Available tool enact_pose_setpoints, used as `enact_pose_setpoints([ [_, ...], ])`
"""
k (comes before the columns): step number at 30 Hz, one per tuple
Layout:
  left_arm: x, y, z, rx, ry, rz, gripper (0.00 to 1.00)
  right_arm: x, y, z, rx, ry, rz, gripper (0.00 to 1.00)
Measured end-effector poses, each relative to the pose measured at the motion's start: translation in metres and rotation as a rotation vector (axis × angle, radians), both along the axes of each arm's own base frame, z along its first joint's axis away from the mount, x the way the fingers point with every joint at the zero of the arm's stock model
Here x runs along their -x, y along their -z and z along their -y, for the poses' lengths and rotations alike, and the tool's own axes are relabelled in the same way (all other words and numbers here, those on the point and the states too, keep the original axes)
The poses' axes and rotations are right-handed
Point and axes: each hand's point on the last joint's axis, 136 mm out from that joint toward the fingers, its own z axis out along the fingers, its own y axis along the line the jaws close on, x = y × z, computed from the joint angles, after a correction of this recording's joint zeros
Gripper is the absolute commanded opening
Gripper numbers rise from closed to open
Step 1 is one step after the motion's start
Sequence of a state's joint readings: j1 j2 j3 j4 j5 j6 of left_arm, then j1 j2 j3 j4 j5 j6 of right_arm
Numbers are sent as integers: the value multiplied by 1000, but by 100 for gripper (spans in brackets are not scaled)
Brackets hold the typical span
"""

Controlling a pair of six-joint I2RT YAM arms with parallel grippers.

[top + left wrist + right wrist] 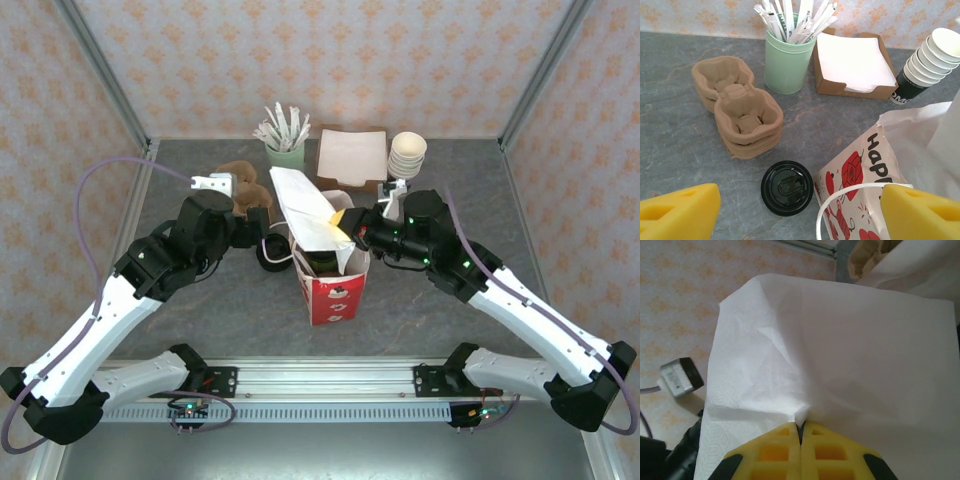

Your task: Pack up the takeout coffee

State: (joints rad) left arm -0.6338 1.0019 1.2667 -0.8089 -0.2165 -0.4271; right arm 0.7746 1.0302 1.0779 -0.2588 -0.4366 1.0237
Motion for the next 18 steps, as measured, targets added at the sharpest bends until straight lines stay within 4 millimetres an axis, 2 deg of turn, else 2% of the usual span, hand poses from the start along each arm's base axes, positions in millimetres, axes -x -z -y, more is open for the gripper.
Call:
enact_pose_setpoints([
  [6,0,3,0,1,-1,-2,84,-8,26,9,111,56,-20,0],
  [11,1,4,-1,1,-2,-2,84,-10,52,2,257,61,-29,0],
  [18,3,4,-3,6,-2,5,84,-7,62,-5,412,59,16,0],
])
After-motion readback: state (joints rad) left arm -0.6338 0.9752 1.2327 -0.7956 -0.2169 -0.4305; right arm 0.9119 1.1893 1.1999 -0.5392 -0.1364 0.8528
